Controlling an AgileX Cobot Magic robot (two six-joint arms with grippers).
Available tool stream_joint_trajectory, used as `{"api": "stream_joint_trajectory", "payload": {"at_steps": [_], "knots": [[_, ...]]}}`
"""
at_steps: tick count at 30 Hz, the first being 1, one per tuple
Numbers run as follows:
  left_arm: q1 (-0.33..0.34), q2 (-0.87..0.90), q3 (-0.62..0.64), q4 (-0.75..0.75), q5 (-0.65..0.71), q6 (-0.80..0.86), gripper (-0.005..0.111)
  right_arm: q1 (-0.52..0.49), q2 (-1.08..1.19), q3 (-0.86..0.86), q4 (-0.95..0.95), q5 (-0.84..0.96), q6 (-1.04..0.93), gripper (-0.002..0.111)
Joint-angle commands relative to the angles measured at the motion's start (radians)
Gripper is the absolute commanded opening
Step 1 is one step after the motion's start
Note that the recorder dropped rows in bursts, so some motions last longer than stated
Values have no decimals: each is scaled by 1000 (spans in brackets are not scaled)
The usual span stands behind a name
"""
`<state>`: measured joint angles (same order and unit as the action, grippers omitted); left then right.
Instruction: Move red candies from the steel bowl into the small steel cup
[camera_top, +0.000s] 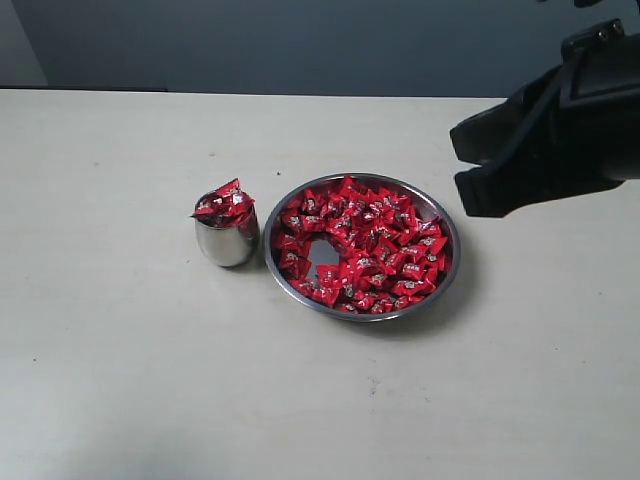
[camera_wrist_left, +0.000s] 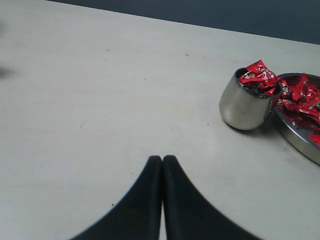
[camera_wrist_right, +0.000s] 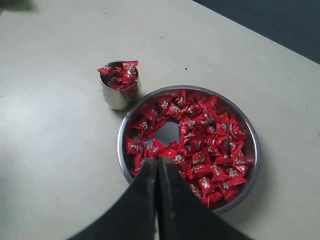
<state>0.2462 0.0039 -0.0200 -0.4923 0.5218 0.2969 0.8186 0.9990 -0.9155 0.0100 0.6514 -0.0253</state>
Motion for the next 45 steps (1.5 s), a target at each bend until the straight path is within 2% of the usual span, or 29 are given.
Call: {"api": "stream_joint_trajectory", "payload": {"at_steps": [1,4,13,18,24,31,37,45], "knots": [[2,-4,2,-1,0,-2,0,-21,-11,3,-2,-12,-1,-1],[2,-4,2,-1,0,-2,0,-79,-13,3,19,-13,-1,-1],[2,-4,2,-1,0,-2,0,-363,-68,18,92,-28,-1,-1],[2,-4,2,-1,0,-2,0,-519,-159,119,82,-96,-1,-1],[2,-4,2,-1,0,-2,0,-640,-319,324,51,-227,-1,-1],[2,-4,2,-1,0,-2,0,-702,-550,603,41,-407,-1,-1],[2,-4,2,-1,-2,-2,0,-728,-784,781,41,-417,-1,-1],[2,-4,2,-1,-2,-2,0,-749,-999,915,43,-415,-1,-1]]}}
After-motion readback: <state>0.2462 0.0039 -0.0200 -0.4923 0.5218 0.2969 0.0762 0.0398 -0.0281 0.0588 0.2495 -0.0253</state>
